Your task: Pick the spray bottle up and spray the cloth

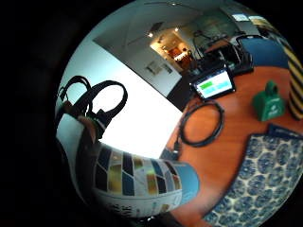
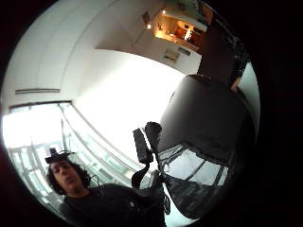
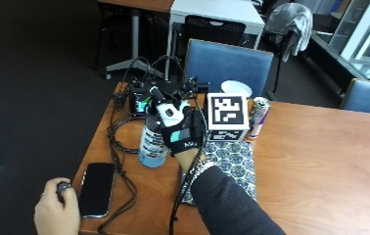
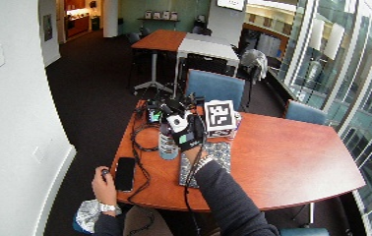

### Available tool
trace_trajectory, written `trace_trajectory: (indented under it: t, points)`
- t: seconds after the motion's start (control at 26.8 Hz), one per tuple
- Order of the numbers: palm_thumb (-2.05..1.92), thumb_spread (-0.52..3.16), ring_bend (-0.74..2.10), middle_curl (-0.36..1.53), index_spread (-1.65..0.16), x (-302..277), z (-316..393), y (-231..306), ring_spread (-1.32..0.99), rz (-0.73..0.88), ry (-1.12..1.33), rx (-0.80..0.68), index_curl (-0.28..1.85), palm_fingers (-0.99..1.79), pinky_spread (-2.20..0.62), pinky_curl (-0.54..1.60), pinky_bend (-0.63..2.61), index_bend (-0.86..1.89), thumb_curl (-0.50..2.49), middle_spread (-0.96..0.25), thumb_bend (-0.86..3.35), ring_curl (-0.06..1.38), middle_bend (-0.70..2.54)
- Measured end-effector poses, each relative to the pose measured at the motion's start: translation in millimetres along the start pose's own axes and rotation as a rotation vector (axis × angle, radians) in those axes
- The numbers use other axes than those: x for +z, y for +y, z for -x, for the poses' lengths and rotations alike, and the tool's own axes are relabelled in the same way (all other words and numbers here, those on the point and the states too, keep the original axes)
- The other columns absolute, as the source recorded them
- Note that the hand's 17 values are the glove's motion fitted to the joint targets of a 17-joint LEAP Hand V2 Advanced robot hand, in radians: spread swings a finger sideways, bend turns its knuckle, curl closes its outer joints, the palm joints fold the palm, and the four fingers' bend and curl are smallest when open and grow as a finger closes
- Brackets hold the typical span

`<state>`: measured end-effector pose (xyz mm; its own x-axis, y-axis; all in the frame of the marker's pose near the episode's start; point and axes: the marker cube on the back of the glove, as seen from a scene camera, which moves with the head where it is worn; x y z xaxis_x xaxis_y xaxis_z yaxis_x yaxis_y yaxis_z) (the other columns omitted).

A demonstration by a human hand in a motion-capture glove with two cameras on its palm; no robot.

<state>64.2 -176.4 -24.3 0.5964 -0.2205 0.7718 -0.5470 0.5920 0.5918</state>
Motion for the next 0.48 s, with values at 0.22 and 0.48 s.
trace_trajectory:
  t: [0.22, 0.48]
  points:
    - [0.46, 1.07, 0.55, 0.49, -0.28, 9.4, -29.5, 8.5, -0.19, -0.037, 0.037, 0.011, 0.52, 1.39, -0.30, 0.39, 0.43, 0.42, 0.31, -0.23, -0.02, 0.44, 0.70]
    - [0.47, 1.07, 0.54, 0.49, -0.28, 14.3, -23.8, -0.7, -0.19, -0.045, 0.092, -0.029, 0.52, 1.39, -0.30, 0.39, 0.42, 0.42, 0.31, -0.23, -0.02, 0.44, 0.69]
